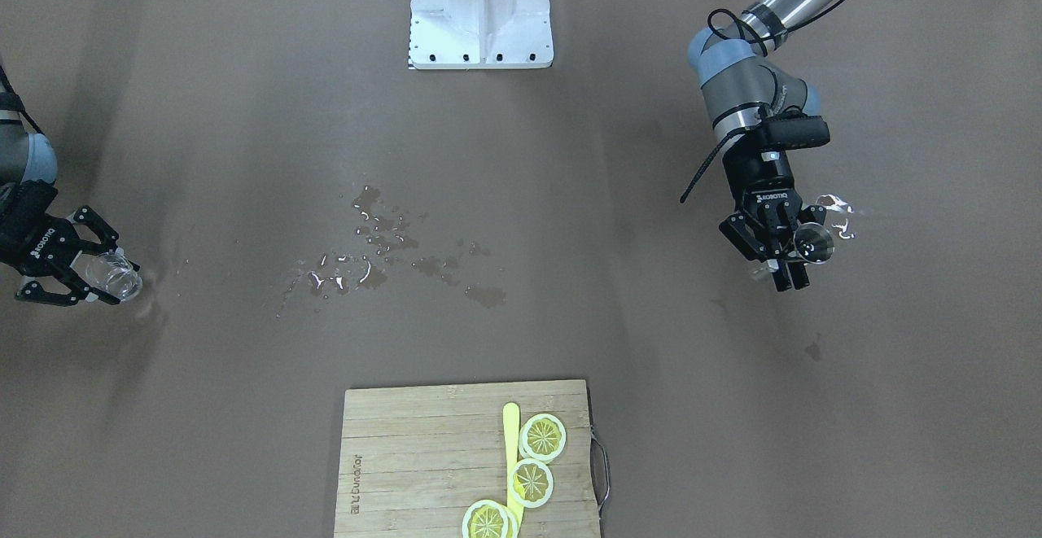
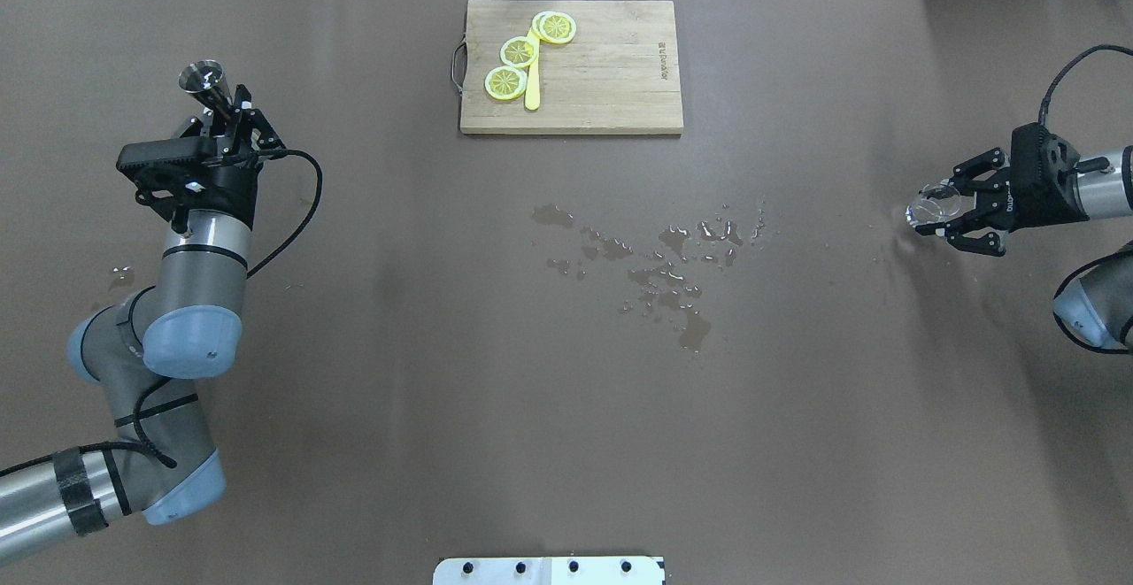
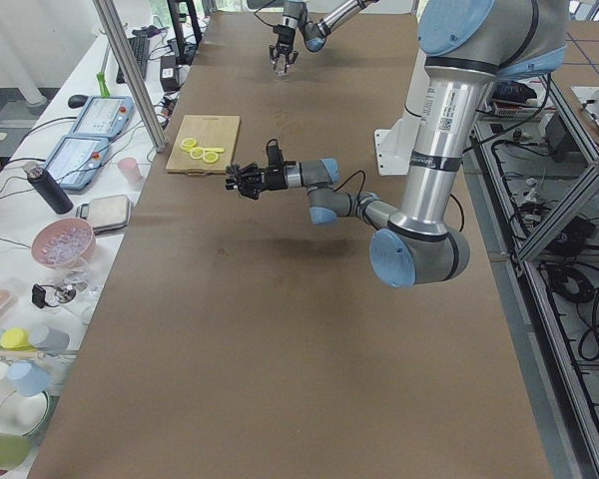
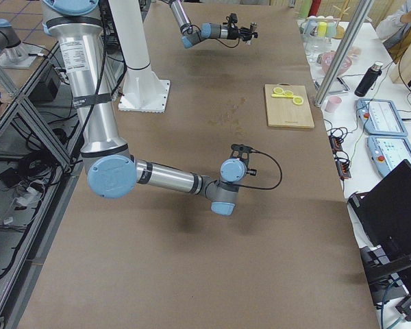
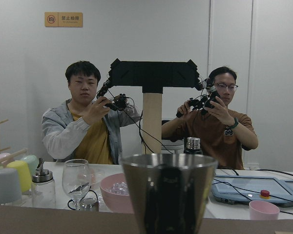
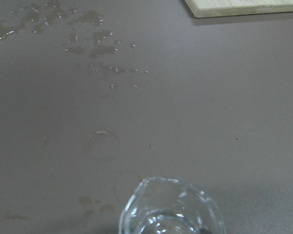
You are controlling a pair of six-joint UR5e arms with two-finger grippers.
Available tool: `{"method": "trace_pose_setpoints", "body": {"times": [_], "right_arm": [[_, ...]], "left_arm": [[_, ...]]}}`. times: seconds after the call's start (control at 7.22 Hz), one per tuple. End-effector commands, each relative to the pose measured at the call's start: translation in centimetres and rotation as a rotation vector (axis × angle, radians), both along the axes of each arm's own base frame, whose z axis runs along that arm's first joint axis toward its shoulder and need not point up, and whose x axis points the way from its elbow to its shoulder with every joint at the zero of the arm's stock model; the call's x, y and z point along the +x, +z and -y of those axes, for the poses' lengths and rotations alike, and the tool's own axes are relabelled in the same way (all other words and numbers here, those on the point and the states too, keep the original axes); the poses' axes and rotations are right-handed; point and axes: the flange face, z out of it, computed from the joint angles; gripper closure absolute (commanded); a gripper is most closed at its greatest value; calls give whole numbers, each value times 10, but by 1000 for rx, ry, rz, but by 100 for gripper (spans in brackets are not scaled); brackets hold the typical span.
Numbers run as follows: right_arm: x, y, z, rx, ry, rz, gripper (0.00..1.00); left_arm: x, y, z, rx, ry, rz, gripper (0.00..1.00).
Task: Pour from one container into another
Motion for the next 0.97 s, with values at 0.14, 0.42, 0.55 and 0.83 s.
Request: {"method": "trace_pose_setpoints", "body": {"times": [0.14, 0.42, 0.55, 0.83], "right_arm": [[-20, -5, 12, -18, -14, 5, 100], [-24, -4, 10, -22, -22, 3, 100], [-25, -4, 10, -21, -25, 4, 93], [-25, -5, 10, -17, -25, 5, 63]], "left_arm": [[17, 5, -9, -88, -74, 22, 100], [40, 18, -29, -87, -111, 61, 100], [50, 32, -40, -76, -150, 73, 100], [68, 48, -54, -39, -211, 79, 100]]}}
